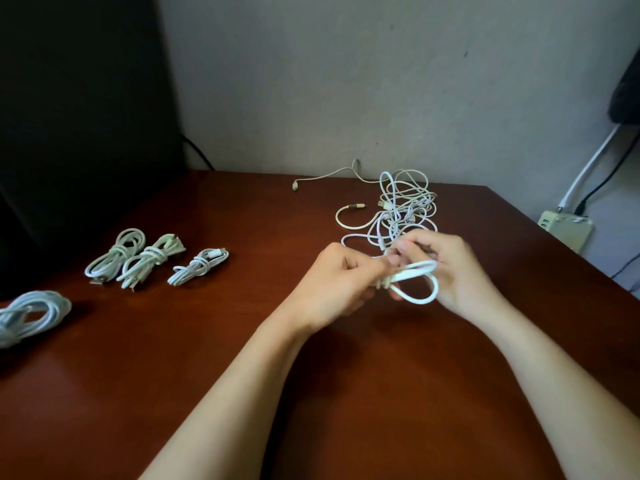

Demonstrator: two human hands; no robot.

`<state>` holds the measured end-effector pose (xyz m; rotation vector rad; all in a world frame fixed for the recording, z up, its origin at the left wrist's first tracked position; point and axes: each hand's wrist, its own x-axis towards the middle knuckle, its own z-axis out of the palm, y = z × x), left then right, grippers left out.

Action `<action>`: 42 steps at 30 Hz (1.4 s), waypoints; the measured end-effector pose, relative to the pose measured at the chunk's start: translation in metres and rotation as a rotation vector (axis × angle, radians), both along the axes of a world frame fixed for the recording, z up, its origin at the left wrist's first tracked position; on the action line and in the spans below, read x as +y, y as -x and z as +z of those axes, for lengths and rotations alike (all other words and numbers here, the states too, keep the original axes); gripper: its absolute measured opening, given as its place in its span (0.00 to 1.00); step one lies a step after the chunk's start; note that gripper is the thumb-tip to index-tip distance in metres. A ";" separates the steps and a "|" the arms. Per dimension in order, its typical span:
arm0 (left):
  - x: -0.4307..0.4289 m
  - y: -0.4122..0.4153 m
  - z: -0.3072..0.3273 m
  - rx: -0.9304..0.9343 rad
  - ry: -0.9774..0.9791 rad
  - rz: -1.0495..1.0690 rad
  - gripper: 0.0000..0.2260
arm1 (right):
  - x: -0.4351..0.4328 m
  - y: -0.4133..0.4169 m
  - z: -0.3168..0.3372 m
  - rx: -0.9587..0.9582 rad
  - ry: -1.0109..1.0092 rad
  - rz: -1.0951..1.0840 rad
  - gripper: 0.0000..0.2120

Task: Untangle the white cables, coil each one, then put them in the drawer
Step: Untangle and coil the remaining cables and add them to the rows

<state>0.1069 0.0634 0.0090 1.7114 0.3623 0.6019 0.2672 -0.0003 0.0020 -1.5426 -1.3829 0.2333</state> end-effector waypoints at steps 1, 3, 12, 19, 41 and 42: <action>0.000 -0.001 0.001 -0.021 0.025 0.018 0.25 | 0.002 0.002 -0.004 -0.013 0.015 0.033 0.09; 0.001 -0.002 0.002 -0.077 0.092 0.085 0.27 | 0.003 0.007 -0.008 -0.108 0.047 0.045 0.12; 0.029 0.001 -0.002 -0.250 0.226 0.508 0.22 | -0.007 0.025 -0.002 -0.575 0.224 0.029 0.10; 0.038 0.002 -0.014 -0.134 0.167 0.734 0.19 | -0.011 0.040 0.001 -0.701 0.051 0.083 0.20; 0.034 0.001 -0.008 -0.094 0.276 0.642 0.20 | -0.018 0.047 0.012 -0.878 -0.496 0.058 0.14; 0.033 0.001 -0.010 -0.011 0.101 0.691 0.23 | -0.018 0.046 0.012 -0.890 -0.523 0.042 0.13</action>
